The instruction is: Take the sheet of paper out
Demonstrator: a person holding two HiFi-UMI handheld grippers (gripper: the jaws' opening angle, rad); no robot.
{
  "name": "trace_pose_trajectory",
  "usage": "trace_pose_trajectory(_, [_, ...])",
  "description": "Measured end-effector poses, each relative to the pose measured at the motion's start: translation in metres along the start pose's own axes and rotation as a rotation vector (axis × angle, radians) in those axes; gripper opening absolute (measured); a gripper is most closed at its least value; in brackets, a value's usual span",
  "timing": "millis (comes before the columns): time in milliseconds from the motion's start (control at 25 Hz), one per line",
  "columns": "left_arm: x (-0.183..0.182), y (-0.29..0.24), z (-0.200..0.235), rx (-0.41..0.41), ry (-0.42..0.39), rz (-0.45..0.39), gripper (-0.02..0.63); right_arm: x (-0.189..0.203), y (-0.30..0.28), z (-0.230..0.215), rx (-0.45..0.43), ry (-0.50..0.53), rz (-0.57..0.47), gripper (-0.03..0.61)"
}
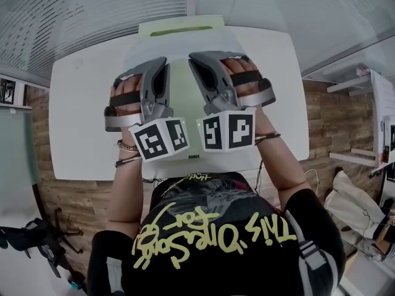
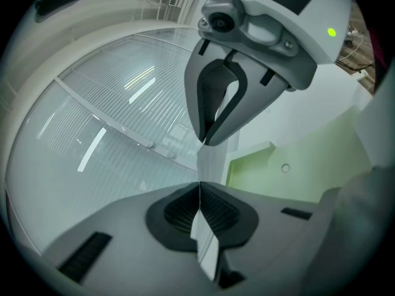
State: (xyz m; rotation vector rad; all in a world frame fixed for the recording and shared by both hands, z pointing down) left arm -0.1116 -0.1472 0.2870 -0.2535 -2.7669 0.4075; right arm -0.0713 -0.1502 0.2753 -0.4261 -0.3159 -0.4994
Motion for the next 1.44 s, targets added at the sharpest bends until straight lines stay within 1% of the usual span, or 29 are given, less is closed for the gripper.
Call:
trace_pose_trajectory(320, [-0.004, 0.002, 0.002, -0.007, -0.002, -0.004, 0.006, 0.001, 0.004, -0.002, 0.006, 0.004, 0.001, 0.008])
trace_pose_trajectory(560, [0.005, -0.007, 0.004, 0.001, -0.001, -0.007, 0.006, -0.003, -0.007, 0.0, 0.002, 0.004, 0.007, 0.008])
trace_pose_trajectory(840, [-0.004, -0.002, 0.002, -0.006, -0.001, -0.014, 0.006, 0.002, 0.001, -0.003, 0.013, 0.009, 0.002, 0.008])
trace_pose_trajectory(1440, [-0.001, -0.002, 0.003, -0.004, -0.001, -0.017, 0.006, 0.0, 0.0, -0.002, 0.006, 0.006, 0.003, 0.008])
Point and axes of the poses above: the fingertips, and each gripper's own axes: y backward along the fingers, z to its left, x out of its underside, the point moved 1 cm from there along y, backward along the fingers, and after that the axes turned 9 degrees about z, right-handed, at the moved point
